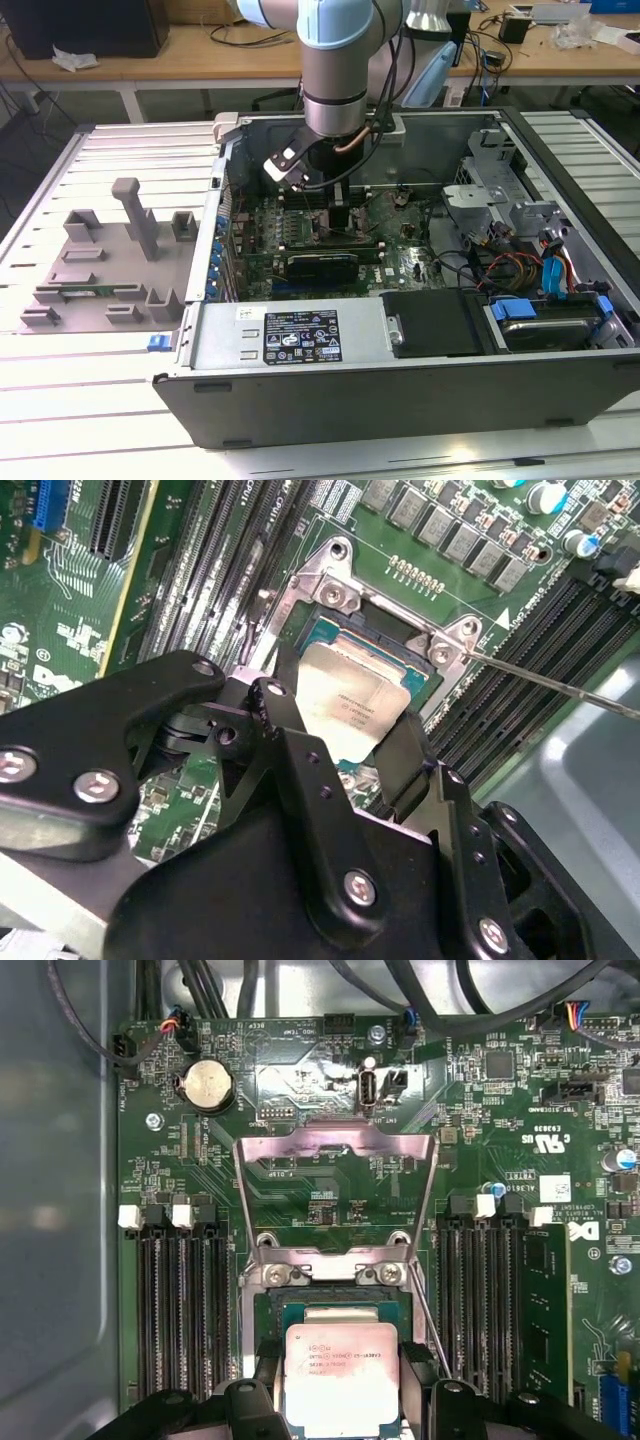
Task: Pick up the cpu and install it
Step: 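Place the cpu into insertion slot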
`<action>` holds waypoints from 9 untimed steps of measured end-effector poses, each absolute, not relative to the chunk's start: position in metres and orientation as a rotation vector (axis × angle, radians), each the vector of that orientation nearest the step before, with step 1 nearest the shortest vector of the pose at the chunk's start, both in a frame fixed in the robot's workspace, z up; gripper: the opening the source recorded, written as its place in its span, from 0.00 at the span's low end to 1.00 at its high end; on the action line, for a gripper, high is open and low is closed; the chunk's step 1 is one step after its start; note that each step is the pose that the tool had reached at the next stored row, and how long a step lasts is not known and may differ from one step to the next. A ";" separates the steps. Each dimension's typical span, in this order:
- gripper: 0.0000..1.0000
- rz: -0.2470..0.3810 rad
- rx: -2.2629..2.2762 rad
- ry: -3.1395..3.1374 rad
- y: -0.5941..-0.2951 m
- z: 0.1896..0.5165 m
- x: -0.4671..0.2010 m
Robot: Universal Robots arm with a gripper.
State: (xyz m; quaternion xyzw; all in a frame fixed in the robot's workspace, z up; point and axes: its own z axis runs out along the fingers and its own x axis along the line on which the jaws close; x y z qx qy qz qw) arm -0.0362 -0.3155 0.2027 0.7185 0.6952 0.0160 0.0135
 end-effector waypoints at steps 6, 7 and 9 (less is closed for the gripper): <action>0.55 0.051 2.238 2.166 -0.314 0.202 -0.036; 0.55 0.050 2.238 2.166 -0.314 0.201 -0.036; 0.55 0.050 2.238 2.166 -0.314 0.200 -0.036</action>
